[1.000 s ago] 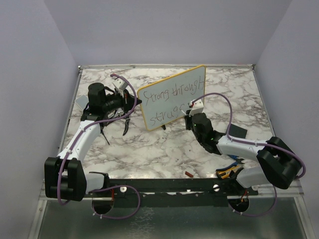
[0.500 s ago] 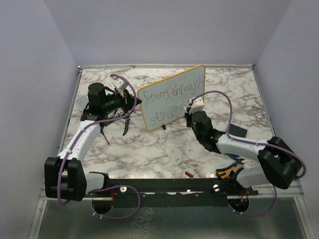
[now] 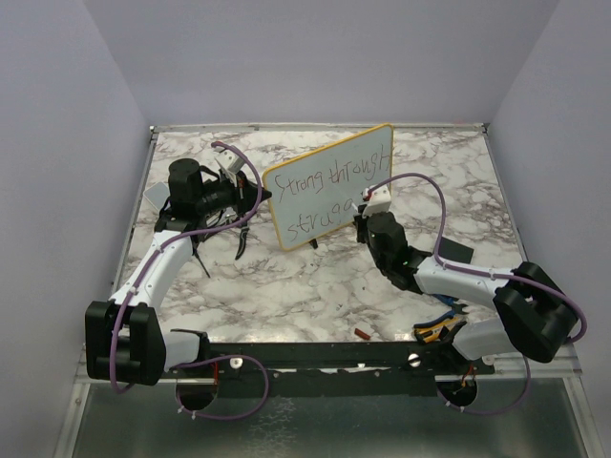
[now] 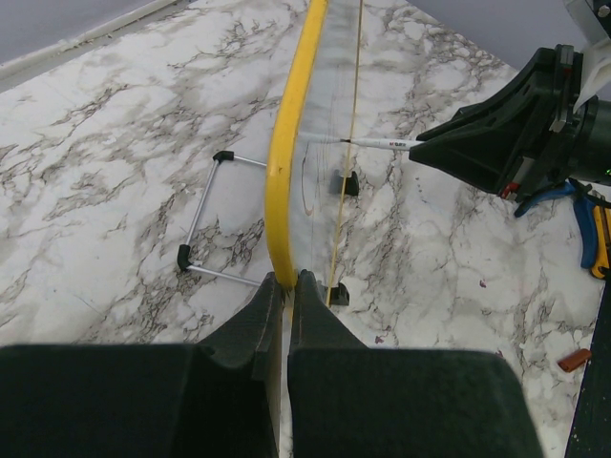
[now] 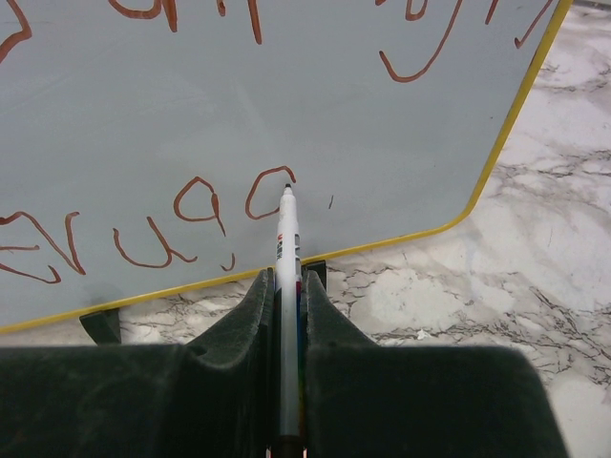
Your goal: Write a sentence on the whiteboard
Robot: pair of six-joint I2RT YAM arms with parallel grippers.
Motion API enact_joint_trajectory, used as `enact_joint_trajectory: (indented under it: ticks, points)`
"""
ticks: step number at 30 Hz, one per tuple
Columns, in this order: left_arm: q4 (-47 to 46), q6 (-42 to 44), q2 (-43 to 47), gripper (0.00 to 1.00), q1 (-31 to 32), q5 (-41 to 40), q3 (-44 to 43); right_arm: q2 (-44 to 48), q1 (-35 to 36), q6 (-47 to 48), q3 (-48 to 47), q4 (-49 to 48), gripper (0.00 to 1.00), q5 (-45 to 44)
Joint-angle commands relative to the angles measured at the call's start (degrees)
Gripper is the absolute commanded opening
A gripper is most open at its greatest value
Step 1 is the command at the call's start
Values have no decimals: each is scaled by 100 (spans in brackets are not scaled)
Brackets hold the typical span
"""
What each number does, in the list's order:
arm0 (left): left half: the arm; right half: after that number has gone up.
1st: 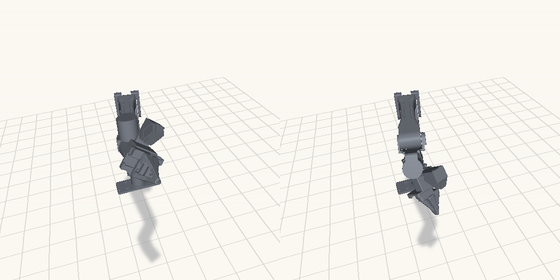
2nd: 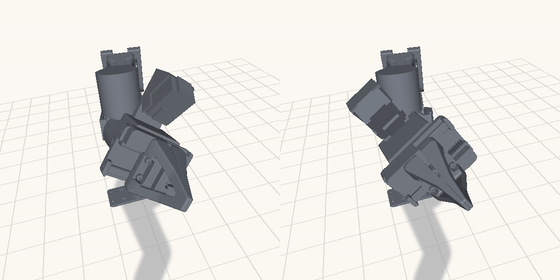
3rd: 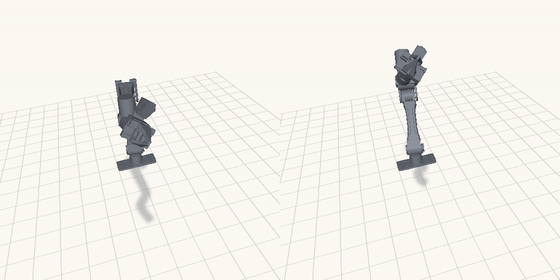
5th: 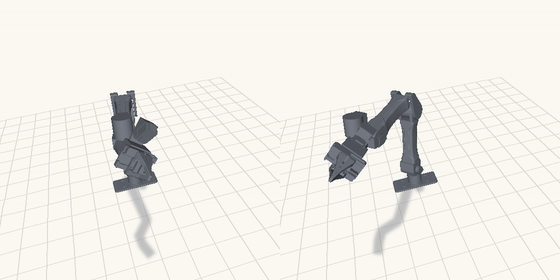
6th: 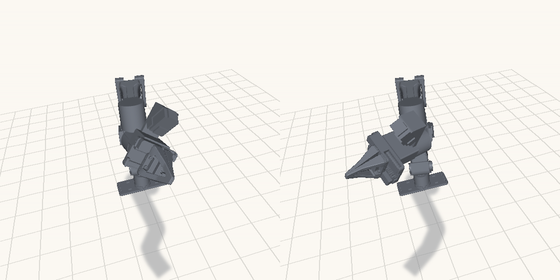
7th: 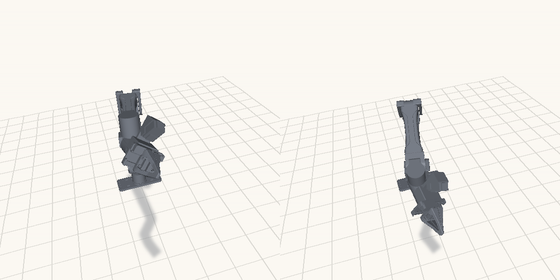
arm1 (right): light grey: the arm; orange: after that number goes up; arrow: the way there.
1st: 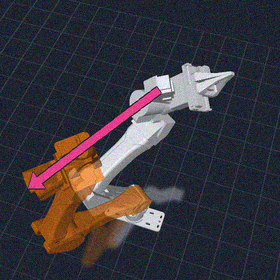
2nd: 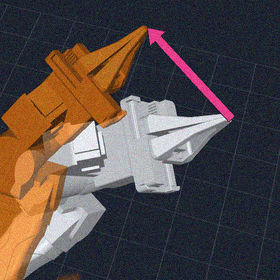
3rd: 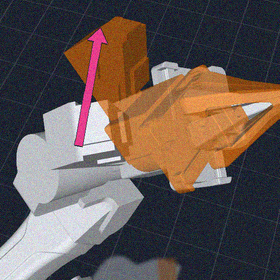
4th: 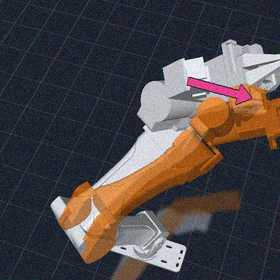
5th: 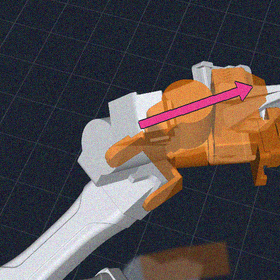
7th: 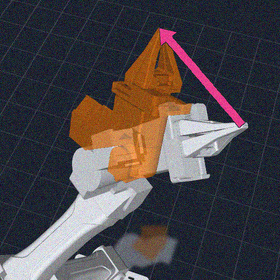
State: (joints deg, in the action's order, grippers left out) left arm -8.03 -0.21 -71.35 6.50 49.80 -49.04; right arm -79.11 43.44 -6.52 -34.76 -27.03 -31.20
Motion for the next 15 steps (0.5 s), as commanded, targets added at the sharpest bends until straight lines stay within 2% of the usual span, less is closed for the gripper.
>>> enact_joint_trajectory:
  ticks: [1,15]
  points:
    - [-81,170,69,0,-10,-49,78,-161,-19,-394,85,190,1,71]
    - [-84,168,69,0,-10,-48,78,-548,-8,-616,91,240,1,195]
